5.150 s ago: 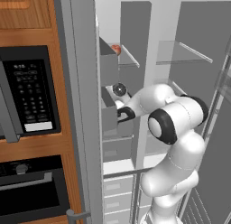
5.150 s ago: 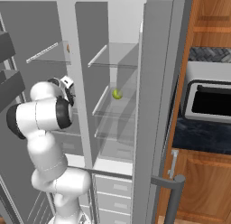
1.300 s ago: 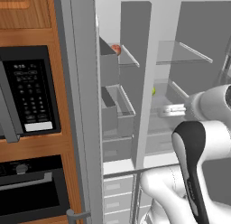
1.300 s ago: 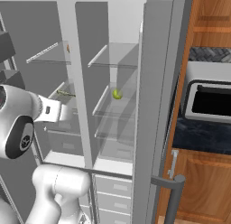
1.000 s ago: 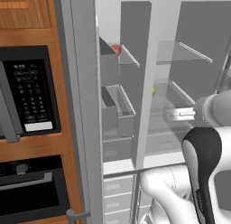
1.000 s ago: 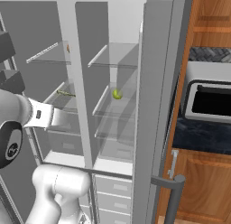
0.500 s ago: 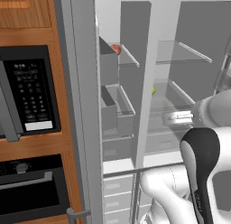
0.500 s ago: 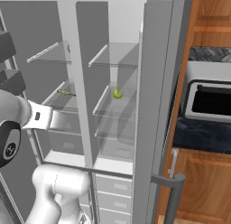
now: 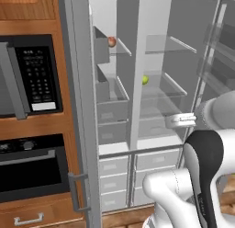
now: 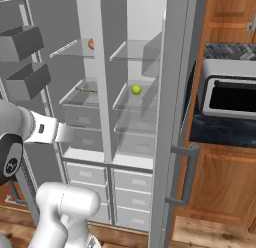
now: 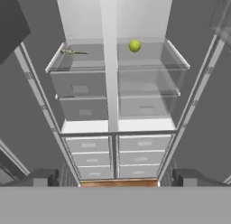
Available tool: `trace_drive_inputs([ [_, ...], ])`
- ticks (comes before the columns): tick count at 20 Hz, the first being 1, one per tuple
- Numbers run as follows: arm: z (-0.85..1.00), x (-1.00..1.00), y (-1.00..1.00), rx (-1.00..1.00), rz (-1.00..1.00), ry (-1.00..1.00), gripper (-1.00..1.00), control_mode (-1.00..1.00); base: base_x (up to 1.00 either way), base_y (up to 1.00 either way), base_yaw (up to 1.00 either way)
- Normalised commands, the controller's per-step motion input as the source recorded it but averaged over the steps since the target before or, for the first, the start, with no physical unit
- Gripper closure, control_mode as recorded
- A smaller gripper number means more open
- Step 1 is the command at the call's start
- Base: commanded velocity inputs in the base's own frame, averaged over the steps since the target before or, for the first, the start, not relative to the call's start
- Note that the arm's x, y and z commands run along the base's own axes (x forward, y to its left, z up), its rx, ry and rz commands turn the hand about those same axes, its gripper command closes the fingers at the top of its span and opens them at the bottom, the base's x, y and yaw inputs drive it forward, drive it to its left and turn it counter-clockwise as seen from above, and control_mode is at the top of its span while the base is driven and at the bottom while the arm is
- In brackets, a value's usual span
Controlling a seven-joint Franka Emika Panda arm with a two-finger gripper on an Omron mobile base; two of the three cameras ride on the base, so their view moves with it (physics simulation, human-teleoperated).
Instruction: There's a fish in the fridge that needs to be moved to the freezer for freezing. Pick up the fish from the fridge, place it on any shelf in the freezer, and close the fridge and freezer doors when done.
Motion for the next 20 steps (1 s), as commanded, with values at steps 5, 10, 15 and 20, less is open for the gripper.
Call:
trace_drive_inputs([
  [5,0.0,0.0,0.0,0.0,0.0,0.0,-1.0,1.0,-0.42,0.0,0.0],
  [10,0.0,0.0,0.0,0.0,0.0,0.0,-1.0,1.0,-0.08,0.0,0.0],
  [15,0.0,0.0,0.0,0.0,0.0,0.0,-1.0,1.0,-0.43,0.0,0.0],
  [20,0.0,0.0,0.0,0.0,0.0,0.0,-1.0,1.0,-0.22,0.0,0.0],
])
